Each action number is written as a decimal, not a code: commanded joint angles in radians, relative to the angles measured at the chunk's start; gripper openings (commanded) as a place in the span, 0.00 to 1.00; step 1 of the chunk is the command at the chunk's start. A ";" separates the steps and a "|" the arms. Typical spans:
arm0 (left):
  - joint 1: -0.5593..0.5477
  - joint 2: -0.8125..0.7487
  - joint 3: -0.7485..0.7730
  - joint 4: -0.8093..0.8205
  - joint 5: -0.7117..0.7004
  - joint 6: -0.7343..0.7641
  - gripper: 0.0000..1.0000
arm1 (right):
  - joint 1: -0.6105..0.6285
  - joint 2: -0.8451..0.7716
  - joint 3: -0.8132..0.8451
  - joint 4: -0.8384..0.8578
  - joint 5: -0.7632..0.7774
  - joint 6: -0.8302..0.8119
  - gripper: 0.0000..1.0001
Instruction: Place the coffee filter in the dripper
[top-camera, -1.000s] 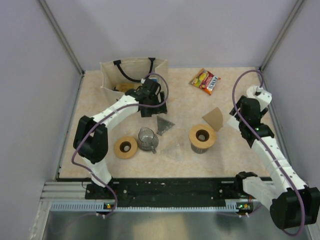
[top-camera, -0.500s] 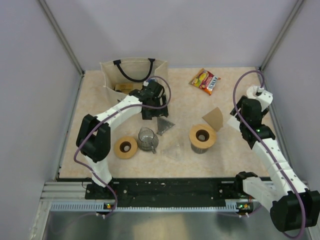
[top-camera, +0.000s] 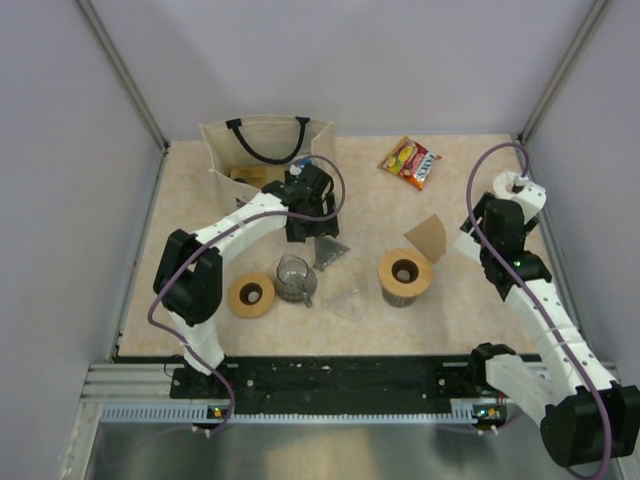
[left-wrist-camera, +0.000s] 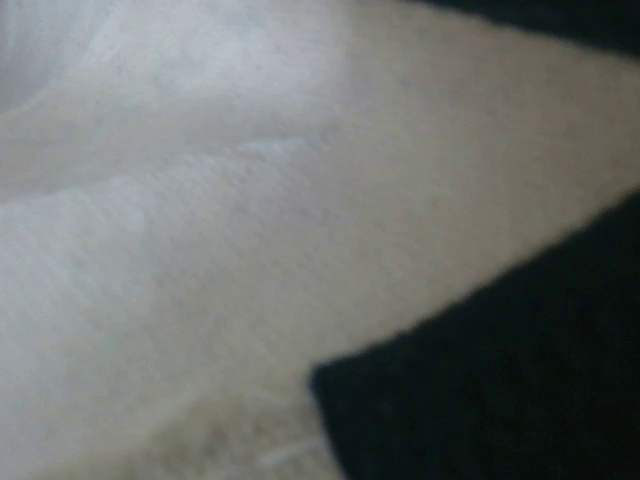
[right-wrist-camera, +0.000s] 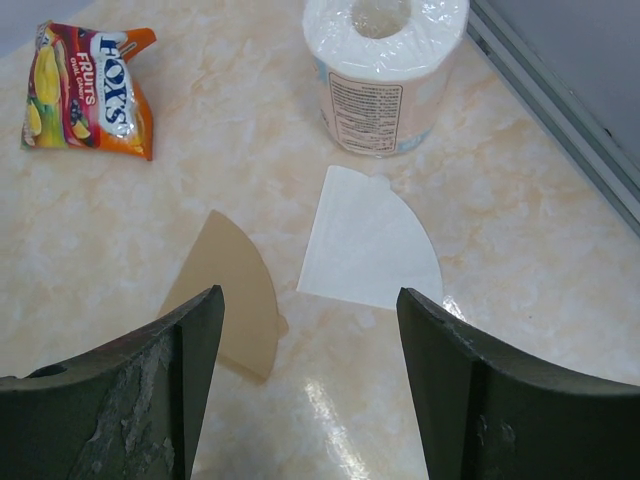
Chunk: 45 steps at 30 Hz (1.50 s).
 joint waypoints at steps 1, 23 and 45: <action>-0.046 -0.074 -0.010 -0.015 -0.045 -0.005 0.84 | 0.002 -0.039 -0.008 0.033 -0.003 -0.011 0.71; -0.235 -0.240 -0.227 0.080 0.336 0.204 0.84 | 0.002 -0.094 -0.018 0.024 -0.005 -0.005 0.71; -0.350 -0.108 -0.139 -0.082 0.114 0.170 0.63 | 0.003 -0.080 -0.023 0.030 -0.005 -0.007 0.71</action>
